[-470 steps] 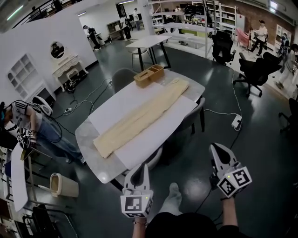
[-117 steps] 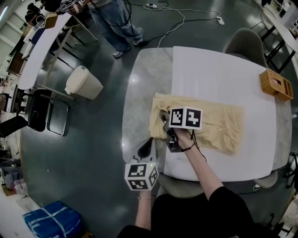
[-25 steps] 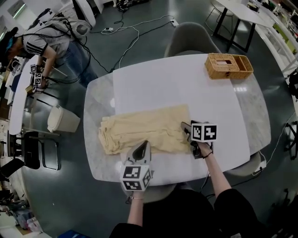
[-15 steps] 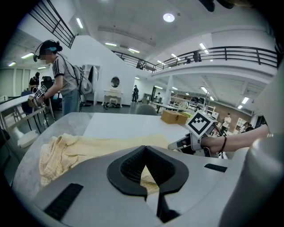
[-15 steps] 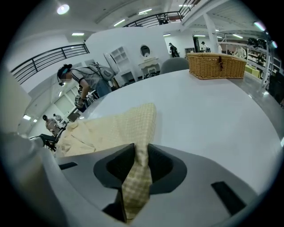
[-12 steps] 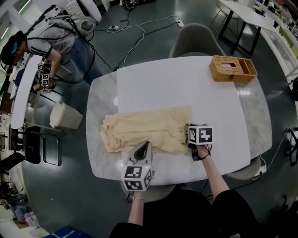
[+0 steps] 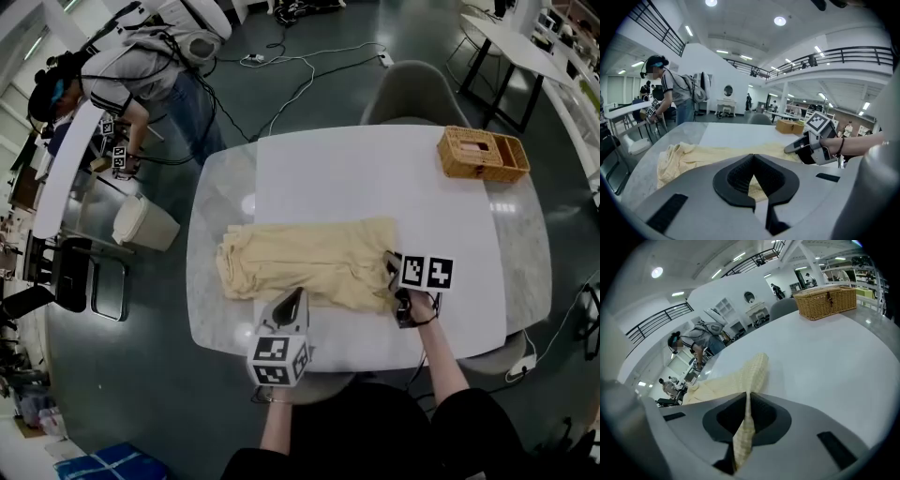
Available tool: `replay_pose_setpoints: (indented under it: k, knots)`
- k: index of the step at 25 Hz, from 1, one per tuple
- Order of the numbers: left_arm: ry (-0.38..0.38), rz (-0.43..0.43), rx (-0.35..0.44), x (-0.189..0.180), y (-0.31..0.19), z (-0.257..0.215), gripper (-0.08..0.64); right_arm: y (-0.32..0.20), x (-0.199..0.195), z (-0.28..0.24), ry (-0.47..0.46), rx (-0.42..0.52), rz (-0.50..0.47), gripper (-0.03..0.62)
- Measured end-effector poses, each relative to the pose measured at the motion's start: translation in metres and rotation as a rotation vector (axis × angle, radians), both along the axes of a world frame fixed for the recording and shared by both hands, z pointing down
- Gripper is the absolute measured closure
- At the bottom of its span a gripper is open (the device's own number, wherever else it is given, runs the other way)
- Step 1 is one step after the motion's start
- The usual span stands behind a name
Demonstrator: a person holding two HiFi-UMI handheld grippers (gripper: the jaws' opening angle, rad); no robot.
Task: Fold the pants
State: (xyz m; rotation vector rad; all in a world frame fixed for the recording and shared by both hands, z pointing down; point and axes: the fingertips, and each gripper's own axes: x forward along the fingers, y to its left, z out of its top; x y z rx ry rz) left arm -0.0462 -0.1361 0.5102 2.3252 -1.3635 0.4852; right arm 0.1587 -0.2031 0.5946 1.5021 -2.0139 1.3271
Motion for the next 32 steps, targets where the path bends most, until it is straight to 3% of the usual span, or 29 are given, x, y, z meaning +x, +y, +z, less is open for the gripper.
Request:
replay_pose_setpoints:
  k: [12,32]
  knots:
    - [0.002,-0.068,0.038,-0.052,0.015,-0.013,0.546,0.001,-0.04,-0.057,-0.13,0.028,-0.014,0.565]
    - [0.057,-0.086,0.048,-0.151,0.021,-0.012,0.546,-0.009,-0.156,-0.131,-0.122,0.105,-0.072,0.565]
